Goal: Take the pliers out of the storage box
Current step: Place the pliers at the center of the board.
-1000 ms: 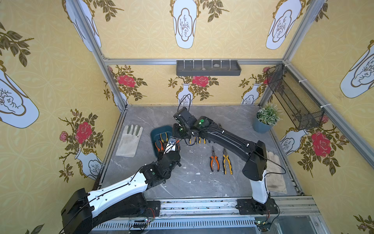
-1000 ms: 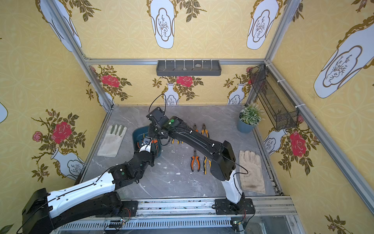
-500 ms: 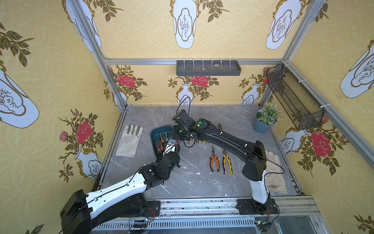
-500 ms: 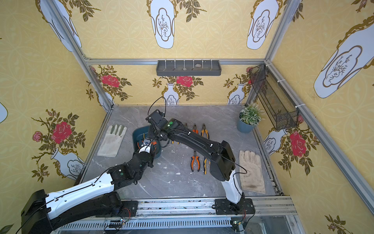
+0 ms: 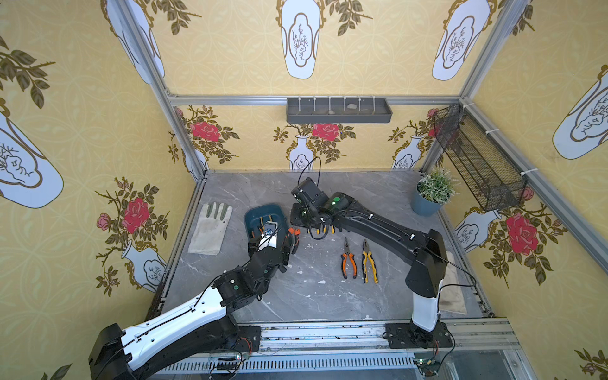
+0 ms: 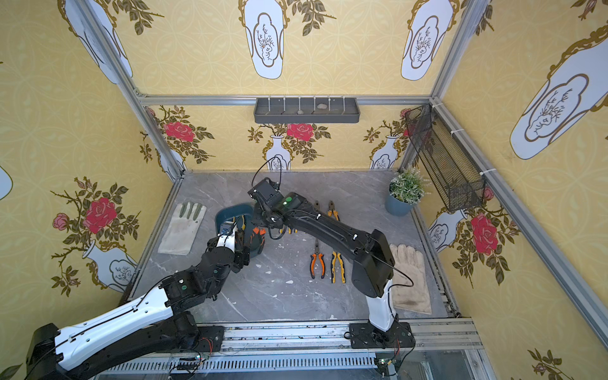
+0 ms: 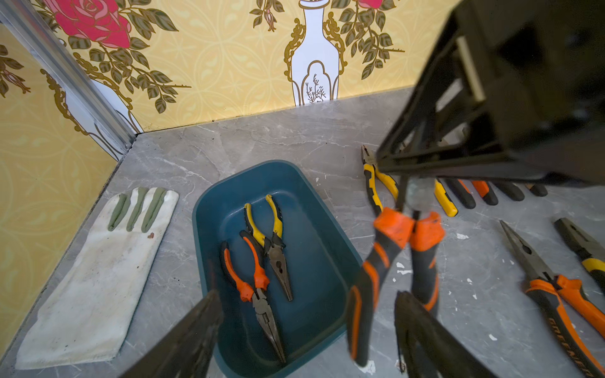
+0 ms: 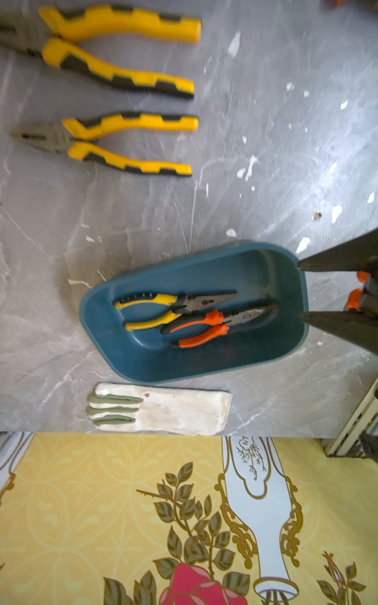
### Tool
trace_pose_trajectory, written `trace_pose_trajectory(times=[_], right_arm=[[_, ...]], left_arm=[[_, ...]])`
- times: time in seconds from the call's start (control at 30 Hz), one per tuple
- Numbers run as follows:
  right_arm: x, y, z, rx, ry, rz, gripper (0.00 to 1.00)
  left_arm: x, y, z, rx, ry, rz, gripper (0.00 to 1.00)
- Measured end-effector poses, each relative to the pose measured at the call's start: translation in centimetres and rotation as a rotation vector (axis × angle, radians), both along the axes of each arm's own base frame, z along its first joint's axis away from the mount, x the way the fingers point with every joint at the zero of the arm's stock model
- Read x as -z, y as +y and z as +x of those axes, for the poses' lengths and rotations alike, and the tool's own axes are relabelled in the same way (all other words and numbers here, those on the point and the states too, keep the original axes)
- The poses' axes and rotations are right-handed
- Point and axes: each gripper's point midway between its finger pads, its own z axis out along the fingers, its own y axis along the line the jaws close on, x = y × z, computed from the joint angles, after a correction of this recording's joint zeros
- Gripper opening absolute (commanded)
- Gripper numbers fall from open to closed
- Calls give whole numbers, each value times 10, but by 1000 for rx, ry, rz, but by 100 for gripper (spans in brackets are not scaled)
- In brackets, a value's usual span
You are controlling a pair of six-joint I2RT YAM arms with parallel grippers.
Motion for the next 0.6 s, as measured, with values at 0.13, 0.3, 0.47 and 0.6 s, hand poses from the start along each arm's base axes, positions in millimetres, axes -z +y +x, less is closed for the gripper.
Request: trace_pose_trajectory(times=[0.13, 0.3, 0.47, 0.6], right_arm=[[27, -43, -13, -25, 10, -96, 0], [78, -81, -43, -84, 96, -210, 0], [116, -102, -55, -88, 168, -282, 0], [132, -103, -48, -66, 195, -287, 0]], left_arm=[[8, 0, -3, 2, 21, -26, 90], [33, -5, -3, 2, 91, -30, 99], [51, -13, -3, 11, 157, -36, 99], [56, -15, -2, 4, 188, -59, 99]])
